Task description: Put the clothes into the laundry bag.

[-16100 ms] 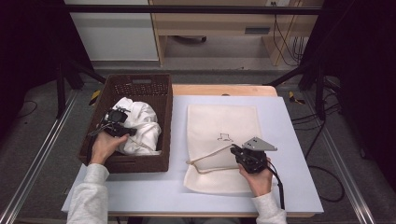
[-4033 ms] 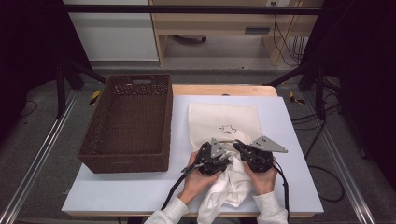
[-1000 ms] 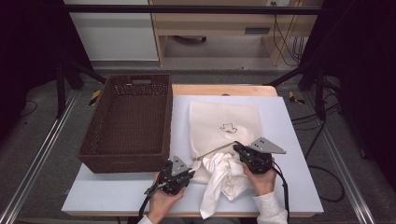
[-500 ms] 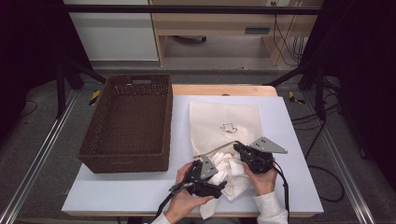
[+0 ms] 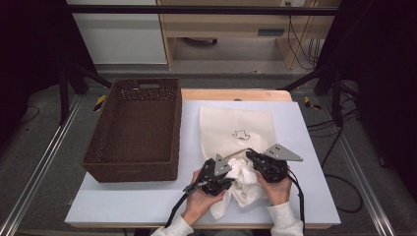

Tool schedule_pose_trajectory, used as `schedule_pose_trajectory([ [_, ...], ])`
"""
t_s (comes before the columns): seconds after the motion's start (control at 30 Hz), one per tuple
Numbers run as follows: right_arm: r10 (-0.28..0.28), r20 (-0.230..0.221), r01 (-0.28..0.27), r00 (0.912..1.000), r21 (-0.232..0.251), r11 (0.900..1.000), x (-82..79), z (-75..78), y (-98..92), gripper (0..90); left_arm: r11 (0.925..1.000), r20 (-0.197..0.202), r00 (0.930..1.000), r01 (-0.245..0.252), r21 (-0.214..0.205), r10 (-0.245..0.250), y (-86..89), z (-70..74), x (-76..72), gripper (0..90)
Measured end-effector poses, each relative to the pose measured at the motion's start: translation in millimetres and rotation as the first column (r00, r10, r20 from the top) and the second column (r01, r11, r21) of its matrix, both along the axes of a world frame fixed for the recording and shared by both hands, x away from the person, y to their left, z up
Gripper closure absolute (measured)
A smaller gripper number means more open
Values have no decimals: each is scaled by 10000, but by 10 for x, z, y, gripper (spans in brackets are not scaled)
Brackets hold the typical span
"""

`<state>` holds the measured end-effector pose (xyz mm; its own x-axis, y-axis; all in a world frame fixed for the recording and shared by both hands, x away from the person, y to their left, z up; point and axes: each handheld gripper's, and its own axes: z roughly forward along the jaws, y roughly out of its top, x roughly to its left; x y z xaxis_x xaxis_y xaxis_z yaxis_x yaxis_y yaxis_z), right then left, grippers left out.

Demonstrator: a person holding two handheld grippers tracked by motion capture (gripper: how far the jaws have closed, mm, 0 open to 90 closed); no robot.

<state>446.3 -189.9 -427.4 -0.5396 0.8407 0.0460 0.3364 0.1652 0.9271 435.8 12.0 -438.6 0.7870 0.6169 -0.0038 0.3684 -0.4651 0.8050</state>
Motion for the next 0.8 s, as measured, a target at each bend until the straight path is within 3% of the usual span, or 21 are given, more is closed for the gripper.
schedule_pose_trajectory([
  [0.13,61,68,-62,10000,60,10000,-10,15,-6,875,9992,160,9994,-300,268,296,-104,-27,141,726],
  [0.17,83,103,-84,9999,102,9999,-20,28,-5,876,9970,70,9975,-699,339,697,-140,-102,261,721],
  [0.33,159,226,-162,9996,149,9998,-48,67,-8,875,9933,-158,9933,-1145,163,1148,-136,-209,458,707],
  [0.47,96,193,-98,9998,105,9999,-40,54,-2,875,9932,310,9933,-1127,305,1118,-139,-186,390,673],
  [0.5,63,198,-65,9998,80,9999,-38,52,-17,875,9952,163,9951,-975,27,974,-81,-134,330,607],
  [0.6,24,200,-26,9998,127,9999,-36,57,-30,875,9973,66,9975,-695,-246,696,-10,-68,249,465],
  [0.63,10,188,-13,9998,136,9999,-35,58,-35,875,9980,74,9985,-544,-313,547,27,-36,198,465],
  [0.7,19,200,-21,9998,111,9999,-33,58,-40,874,9984,236,9991,-334,-450,345,103,20,79,325],
  [0.73,19,200,-21,9998,111,9999,-33,58,-40,874,9985,260,9995,-154,-516,167,136,45,20,325],
  [0.77,-1,191,-2,9998,121,9999,-31,58,-38,874,9979,385,9992,88,-646,-63,171,78,-89,264],
  [0.8,-1,191,-2,9998,121,9999,-31,58,-38,874,9979,385,9992,88,-646,-63,171,78,-89,246],
])
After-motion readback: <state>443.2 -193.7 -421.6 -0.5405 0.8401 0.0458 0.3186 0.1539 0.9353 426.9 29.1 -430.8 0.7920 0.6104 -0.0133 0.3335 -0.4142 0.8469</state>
